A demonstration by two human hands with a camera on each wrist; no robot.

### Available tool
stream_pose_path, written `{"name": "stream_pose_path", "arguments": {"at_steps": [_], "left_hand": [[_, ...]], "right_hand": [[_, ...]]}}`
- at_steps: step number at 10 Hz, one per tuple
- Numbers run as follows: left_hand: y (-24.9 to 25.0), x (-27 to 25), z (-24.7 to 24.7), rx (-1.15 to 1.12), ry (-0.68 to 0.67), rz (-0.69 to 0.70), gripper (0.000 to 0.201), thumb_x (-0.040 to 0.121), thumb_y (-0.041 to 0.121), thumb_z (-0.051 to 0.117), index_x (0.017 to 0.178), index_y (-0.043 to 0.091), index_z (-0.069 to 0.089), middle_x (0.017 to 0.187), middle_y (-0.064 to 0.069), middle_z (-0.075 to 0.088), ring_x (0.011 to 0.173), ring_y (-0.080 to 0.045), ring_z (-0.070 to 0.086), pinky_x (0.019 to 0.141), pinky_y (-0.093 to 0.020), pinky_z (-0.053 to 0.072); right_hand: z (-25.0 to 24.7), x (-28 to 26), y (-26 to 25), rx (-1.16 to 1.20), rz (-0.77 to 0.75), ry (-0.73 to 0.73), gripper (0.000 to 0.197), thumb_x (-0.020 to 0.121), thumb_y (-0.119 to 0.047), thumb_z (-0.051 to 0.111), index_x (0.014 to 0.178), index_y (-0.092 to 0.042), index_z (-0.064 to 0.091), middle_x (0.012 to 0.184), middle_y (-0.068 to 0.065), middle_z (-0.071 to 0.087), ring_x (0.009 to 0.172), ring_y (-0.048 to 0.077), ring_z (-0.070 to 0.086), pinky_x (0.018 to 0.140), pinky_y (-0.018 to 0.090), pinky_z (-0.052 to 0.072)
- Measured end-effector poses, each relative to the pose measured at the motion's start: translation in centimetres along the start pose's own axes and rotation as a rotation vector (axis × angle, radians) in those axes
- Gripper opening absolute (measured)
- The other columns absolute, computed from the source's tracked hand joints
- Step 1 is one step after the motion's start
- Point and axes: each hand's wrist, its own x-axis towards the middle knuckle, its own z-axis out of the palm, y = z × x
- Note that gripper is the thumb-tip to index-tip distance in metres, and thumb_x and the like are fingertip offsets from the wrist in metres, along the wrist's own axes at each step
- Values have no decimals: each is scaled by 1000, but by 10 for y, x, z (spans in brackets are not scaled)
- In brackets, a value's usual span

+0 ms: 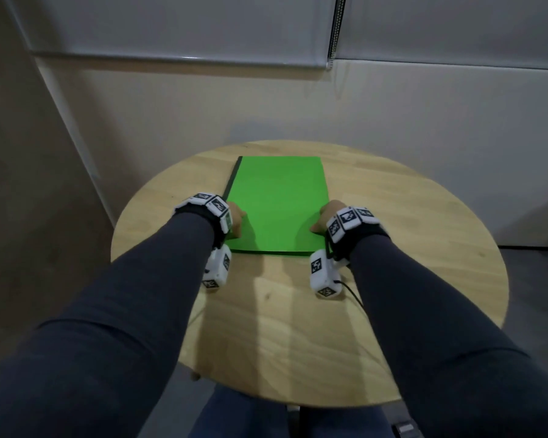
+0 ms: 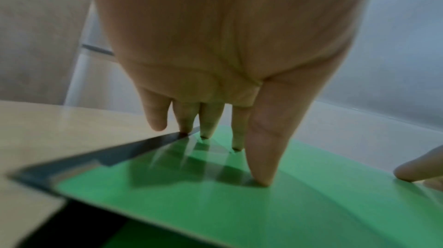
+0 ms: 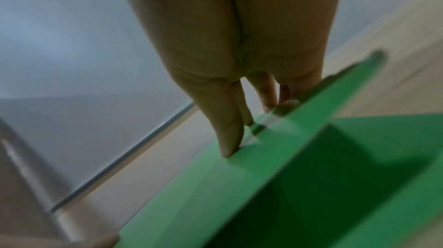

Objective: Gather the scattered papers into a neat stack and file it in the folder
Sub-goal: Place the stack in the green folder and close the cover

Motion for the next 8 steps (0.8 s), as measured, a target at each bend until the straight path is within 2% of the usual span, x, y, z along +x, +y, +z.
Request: {"name": "stream_pose_path", "arguments": {"at_steps": [1,2,3,4,5,6,7,8], "left_hand": [[-33,10,7,30,-15,-68,56,96,15,47,148,8,27,150,-17,35,137,-29,38,91,-27,35],[-54,16,10,33,-10,-117,58,97,16,45,149,10,20,151,-16,33,137,-29,37,103,-30,35],[-63,19,11,-13,-17,-149,56,98,18,45,149,9,22,151,-17,34,137,-29,36,100,-31,35],[-67,31,11,-175,13,-161,49,92,25,56,136,5,48,140,-14,50,129,-28,48,103,-32,38],[-58,34,6,-307,94,-154,64,81,52,61,119,0,58,117,-12,63,113,-29,59,88,-34,45],[-38,39,3,-366,125,-81,79,80,56,60,136,2,45,138,-17,51,124,-31,52,101,-39,41],[-24,47,-8,-405,160,-14,81,84,49,61,146,7,30,149,-18,37,133,-31,43,107,-40,38],[-16,50,-14,-355,129,-1,78,85,48,60,147,12,28,151,-14,34,135,-29,41,108,-39,38]], "right_hand": [[12,12,-39,45,-55,-18,47,81,-34,70,118,-7,60,121,9,64,100,27,61,82,33,49],[22,23,-68,91,-89,-35,38,85,-32,66,111,-5,62,113,11,66,85,25,55,82,34,50],[23,31,-77,120,-79,-62,43,86,-30,65,119,-3,60,119,12,65,98,27,61,90,37,50],[20,33,-74,151,-65,-65,49,87,-29,64,127,-2,55,128,12,61,114,28,59,96,36,48],[16,29,-70,181,-50,-50,46,88,-27,62,127,-4,56,128,12,61,116,27,59,98,35,49],[9,34,-59,225,-43,-62,41,86,-34,63,115,-5,65,118,10,67,101,27,64,91,35,53],[-5,40,-42,302,-44,-106,37,88,-28,62,112,1,63,109,10,65,85,23,57,69,26,49],[-16,36,-18,431,40,-170,27,87,-14,63,113,-14,55,106,5,50,71,15,52,55,18,46]]}}
